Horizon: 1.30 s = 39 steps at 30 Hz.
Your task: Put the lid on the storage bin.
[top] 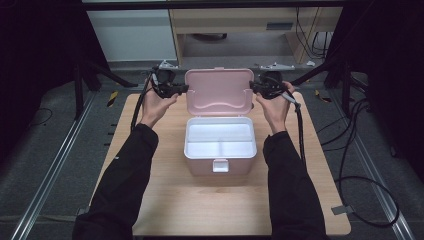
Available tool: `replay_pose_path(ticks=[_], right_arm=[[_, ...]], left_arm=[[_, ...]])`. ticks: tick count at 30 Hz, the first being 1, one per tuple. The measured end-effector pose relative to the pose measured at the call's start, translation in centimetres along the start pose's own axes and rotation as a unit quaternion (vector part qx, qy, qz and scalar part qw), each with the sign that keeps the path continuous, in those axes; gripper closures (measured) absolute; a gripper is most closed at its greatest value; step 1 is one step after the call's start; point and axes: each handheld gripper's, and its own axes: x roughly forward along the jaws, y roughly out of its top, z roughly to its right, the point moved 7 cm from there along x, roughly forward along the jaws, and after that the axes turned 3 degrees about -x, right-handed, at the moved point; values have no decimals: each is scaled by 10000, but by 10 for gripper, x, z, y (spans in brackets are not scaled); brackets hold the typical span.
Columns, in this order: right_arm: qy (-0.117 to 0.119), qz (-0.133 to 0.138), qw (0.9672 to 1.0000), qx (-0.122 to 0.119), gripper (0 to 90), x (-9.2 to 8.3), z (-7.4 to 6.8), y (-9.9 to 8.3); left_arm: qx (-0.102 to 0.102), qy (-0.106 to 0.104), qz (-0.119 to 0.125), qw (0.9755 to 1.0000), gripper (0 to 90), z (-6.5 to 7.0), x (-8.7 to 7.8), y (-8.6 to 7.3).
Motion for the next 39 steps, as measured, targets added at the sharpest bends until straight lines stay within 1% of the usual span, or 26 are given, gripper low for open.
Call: replay_pose_path(ticks=[5,7,14,15,16,18,20,21,22,24,27,28,31,33,35,36,39], right_arm=[[-75,-51,9999,-135,854,-8,-5,1],[-94,-60,9998,-186,854,-10,-7,1],[-30,40,9999,-133,848,-19,-10,-3],[-18,61,9999,-148,842,-20,-10,-3],[2,73,9999,-145,817,-21,-10,-4],[60,107,9999,-121,777,-20,-9,-4],[83,97,9998,-168,761,-17,-9,-3],[46,73,9997,-213,765,-16,-8,-3],[56,69,9998,-203,775,-15,-8,-2],[15,67,9997,-242,832,-15,-7,-2],[24,99,9997,-232,843,-19,-9,-2],[13,106,9996,-263,844,-20,-10,-3],[38,135,9995,-291,847,-24,-13,-4],[39,159,9992,-366,847,-27,-17,-4],[39,199,9990,-388,848,-30,-20,-5],[39,228,9989,-397,848,-32,-21,-6],[28,308,9986,-437,846,-39,-25,-10]], left_arm=[[-8,-30,67,10000,818,3,-6,-3],[20,-44,64,10000,818,4,-8,-4],[146,-73,96,9998,816,9,-14,-6],[161,-83,94,9998,816,9,-15,-6],[164,-117,105,9997,816,10,-15,-5],[195,-107,126,9997,817,12,-15,-5],[262,-86,108,9996,817,13,-15,-5],[281,-60,99,9995,817,13,-15,-5],[291,-53,105,9995,815,14,-15,-5],[288,-76,96,9995,815,14,-17,-6],[304,-105,101,9994,812,15,-20,-8],[291,-103,139,9994,811,16,-21,-9],[285,-151,154,9994,808,16,-26,-13],[296,-178,152,9993,804,17,-29,-15],[329,-195,115,9992,801,18,-32,-17],[375,-183,81,9991,799,19,-34,-17],[507,-122,85,9986,795,24,-38,-20]])
